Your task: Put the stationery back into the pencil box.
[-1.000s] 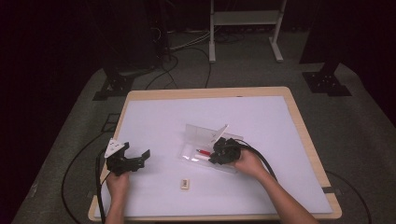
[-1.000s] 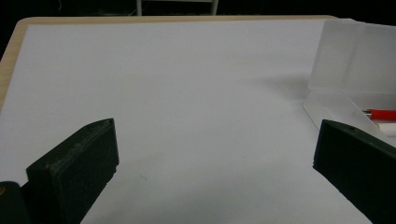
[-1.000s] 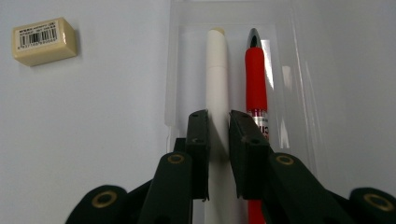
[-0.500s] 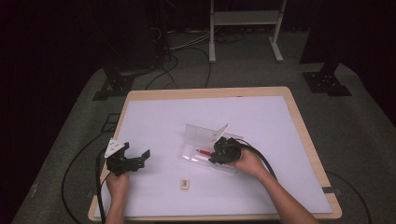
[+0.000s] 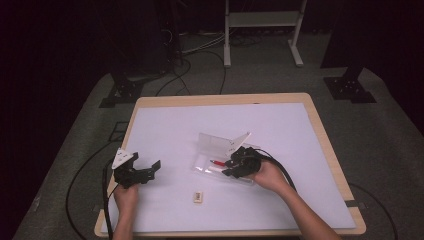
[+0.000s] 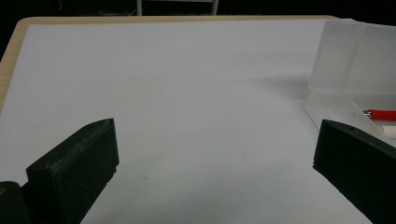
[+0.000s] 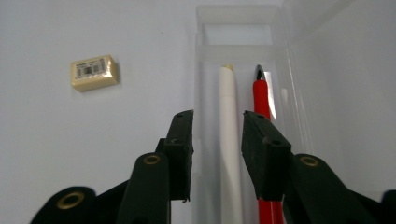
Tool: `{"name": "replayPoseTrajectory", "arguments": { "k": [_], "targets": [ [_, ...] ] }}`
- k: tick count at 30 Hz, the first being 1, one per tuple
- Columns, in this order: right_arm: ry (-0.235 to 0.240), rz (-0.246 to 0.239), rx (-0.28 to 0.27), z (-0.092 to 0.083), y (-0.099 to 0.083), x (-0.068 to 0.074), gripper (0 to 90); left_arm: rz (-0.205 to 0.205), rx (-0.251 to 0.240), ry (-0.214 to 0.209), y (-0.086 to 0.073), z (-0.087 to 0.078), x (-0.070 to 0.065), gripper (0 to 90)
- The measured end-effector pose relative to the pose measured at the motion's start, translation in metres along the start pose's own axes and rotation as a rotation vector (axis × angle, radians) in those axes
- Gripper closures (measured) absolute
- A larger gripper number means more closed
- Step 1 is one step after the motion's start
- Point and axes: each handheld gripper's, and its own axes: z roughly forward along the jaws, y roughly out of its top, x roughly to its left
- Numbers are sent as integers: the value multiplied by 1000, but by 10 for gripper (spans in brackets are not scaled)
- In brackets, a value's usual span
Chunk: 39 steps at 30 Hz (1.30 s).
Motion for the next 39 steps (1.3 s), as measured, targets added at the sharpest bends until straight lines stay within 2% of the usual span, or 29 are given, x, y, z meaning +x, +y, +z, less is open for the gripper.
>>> {"name": "replayPoseTrajectory", "arguments": {
  "k": [13,19,24,32,39],
  "targets": [
    [44,-46,-26,-1,9,25,552,3,-2,-1,0,0,0,0],
    [60,-50,-24,3,11,31,526,2,-1,0,0,0,0,0],
    [95,-57,-31,5,15,36,494,3,0,0,0,0,0,0],
    [115,-88,-18,12,21,45,469,2,-2,0,0,0,0,0],
    [134,-87,-15,18,23,48,428,3,-2,0,0,0,0,0]
  ]
}}
